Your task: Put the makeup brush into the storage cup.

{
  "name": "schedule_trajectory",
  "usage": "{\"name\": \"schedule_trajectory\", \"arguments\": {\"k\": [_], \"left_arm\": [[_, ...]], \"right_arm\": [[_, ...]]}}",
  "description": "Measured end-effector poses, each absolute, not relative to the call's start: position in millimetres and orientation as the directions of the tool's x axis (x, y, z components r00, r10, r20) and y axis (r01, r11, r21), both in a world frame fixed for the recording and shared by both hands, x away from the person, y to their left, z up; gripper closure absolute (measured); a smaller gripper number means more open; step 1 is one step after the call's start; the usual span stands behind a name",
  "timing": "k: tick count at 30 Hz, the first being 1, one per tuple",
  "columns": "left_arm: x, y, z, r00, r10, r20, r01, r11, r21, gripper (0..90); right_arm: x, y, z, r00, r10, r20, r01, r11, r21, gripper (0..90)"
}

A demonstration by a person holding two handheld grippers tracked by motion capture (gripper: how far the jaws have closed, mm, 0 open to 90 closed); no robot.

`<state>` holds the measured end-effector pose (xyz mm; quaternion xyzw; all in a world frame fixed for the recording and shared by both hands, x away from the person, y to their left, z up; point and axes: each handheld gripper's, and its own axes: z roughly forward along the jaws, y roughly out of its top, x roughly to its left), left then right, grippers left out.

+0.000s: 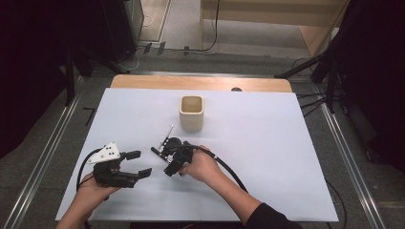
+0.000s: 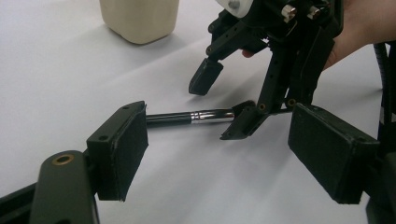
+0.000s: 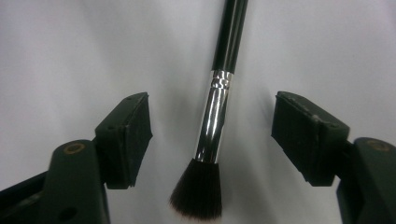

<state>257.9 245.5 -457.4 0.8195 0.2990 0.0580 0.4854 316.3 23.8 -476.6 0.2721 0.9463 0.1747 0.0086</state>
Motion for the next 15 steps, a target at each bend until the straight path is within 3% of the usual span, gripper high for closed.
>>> {"name": "schedule_trajectory", "arguments": {"k": [15], "left_arm": [[257.8, 245.1, -457.5, 0.814, 0.546, -0.195, 0.434, -0.351, 0.830, 20.6]], "right_arm": [[311.1, 26.4, -480.5, -0.838, 0.546, 0.010, 0.516, 0.786, 0.341, 53.5]]}}
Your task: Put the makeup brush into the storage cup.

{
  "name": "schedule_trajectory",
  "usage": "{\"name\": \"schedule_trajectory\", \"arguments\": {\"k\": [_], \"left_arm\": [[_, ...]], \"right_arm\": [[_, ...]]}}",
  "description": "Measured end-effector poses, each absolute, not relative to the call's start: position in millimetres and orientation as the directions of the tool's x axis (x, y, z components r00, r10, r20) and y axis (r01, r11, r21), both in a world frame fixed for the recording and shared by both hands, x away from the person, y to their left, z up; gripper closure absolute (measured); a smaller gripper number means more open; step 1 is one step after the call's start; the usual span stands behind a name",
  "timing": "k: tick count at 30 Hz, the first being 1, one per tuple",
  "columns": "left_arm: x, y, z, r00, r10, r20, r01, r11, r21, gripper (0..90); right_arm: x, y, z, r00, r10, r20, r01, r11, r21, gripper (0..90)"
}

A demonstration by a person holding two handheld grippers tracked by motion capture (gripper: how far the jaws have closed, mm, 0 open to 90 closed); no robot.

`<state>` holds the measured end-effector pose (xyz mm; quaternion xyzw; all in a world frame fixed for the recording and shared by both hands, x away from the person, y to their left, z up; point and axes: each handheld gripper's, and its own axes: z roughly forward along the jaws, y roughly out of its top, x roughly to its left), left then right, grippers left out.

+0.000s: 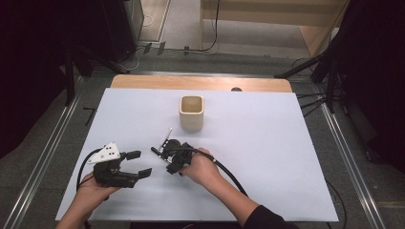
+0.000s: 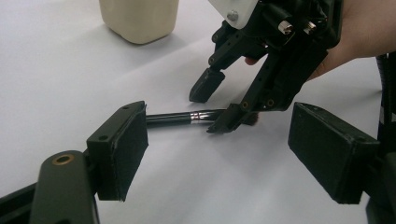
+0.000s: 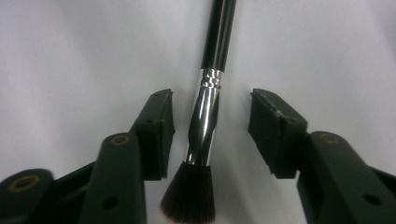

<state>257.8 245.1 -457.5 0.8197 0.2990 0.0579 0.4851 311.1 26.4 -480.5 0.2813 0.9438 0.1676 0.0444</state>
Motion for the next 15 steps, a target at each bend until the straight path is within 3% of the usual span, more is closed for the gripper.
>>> {"name": "schedule_trajectory", "arguments": {"k": [7, 15], "left_arm": [[257.8, 245.0, -457.6, 0.815, 0.546, -0.193, 0.433, -0.354, 0.829, 20.6], [257.8, 245.0, -457.5, 0.816, 0.546, -0.193, 0.433, -0.354, 0.829, 20.6]], "right_arm": [[308.8, 29.7, -478.8, -0.835, 0.550, 0.014, 0.523, 0.786, 0.329, 74.2], [311.8, 28.5, -478.0, -0.828, 0.559, 0.045, 0.542, 0.777, 0.320, 78.9]]}}
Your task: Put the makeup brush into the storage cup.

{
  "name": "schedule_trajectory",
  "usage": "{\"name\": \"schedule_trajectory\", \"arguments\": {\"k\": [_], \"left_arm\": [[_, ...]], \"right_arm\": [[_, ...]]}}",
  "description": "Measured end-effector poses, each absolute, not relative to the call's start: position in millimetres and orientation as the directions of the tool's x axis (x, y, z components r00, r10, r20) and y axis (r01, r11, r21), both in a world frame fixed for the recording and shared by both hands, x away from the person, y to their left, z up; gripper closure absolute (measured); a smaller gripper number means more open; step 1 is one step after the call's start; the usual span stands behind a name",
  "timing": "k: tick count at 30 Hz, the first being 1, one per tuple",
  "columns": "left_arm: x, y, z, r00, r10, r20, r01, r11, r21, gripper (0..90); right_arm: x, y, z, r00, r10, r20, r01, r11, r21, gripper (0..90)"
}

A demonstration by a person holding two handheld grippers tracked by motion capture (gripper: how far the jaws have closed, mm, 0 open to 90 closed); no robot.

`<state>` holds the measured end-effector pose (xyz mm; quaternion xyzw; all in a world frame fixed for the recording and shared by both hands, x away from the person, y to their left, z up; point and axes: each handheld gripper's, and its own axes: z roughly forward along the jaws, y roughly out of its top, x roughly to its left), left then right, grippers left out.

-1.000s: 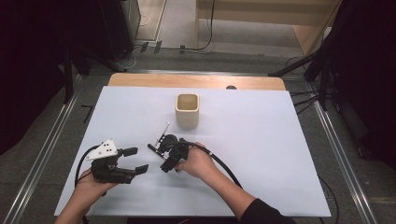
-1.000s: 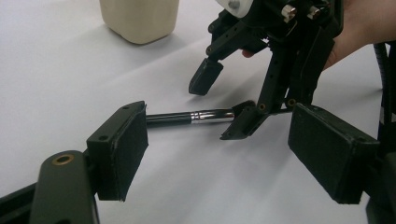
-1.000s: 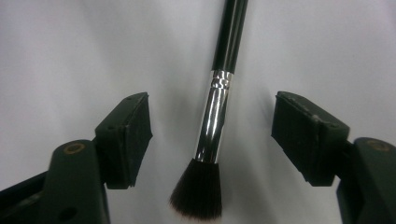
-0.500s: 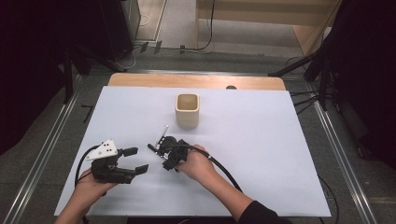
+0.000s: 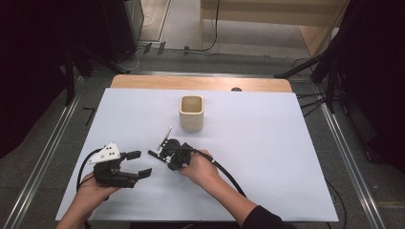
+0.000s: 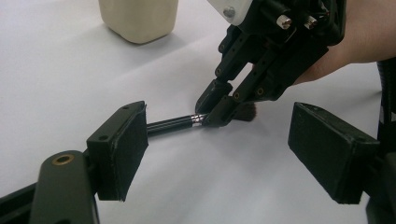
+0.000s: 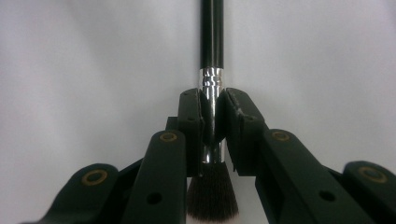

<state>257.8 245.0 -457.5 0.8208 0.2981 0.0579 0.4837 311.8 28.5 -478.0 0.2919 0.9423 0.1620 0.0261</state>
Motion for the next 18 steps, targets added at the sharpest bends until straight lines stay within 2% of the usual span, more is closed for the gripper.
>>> {"name": "schedule_trajectory", "arguments": {"k": [18], "left_arm": [[258, 246, -457, 0.814, 0.546, -0.198, 0.435, -0.348, 0.830, 20.6]], "right_arm": [[321, 6, -464, -0.794, 0.590, 0.148, 0.591, 0.693, 0.413, 79.1]]}}
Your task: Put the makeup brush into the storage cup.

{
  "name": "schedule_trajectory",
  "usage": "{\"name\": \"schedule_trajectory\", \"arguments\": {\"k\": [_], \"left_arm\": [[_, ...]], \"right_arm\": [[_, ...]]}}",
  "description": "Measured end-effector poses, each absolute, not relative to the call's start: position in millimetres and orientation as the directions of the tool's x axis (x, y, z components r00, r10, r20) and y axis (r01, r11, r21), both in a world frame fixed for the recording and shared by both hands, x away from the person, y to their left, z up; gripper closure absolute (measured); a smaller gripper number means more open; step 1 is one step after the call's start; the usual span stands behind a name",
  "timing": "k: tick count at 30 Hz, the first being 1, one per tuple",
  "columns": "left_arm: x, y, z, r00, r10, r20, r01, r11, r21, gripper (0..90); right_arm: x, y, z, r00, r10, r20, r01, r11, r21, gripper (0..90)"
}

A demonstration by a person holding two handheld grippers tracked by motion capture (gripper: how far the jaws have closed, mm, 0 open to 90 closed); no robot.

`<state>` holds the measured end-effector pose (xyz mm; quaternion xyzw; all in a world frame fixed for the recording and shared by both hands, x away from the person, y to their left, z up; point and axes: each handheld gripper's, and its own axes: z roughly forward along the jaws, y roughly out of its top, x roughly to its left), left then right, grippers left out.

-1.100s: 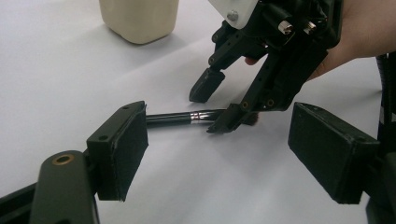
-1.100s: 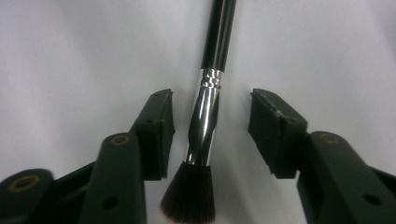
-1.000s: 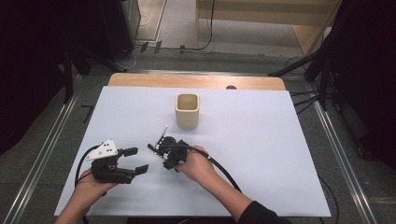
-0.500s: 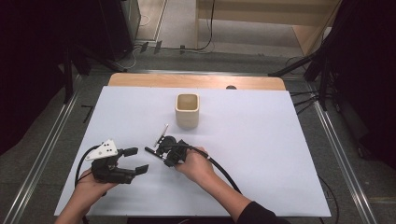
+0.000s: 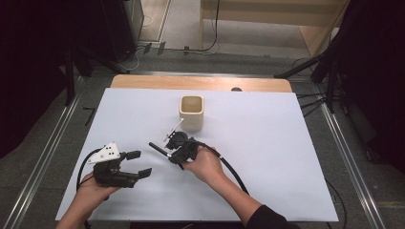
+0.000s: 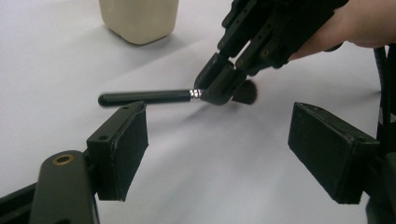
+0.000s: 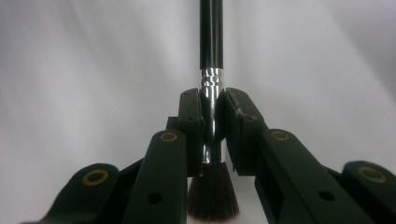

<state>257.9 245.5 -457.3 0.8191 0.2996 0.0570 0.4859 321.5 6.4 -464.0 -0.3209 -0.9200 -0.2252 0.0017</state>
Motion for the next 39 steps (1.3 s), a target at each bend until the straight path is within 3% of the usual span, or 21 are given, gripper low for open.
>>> {"name": "schedule_trajectory", "arguments": {"k": [19, 39], "left_arm": [[259, 244, -458, 0.818, 0.538, -0.204, 0.439, -0.354, 0.826, 21.2], [263, 236, -459, 0.816, 0.518, -0.255, 0.472, -0.344, 0.812, 23.1]], "right_arm": [[318, -46, -445, -0.789, 0.576, 0.216, 0.584, 0.590, 0.558, 79.1], [309, -94, -437, -0.823, 0.507, 0.257, 0.548, 0.589, 0.594, 79.1]]}}
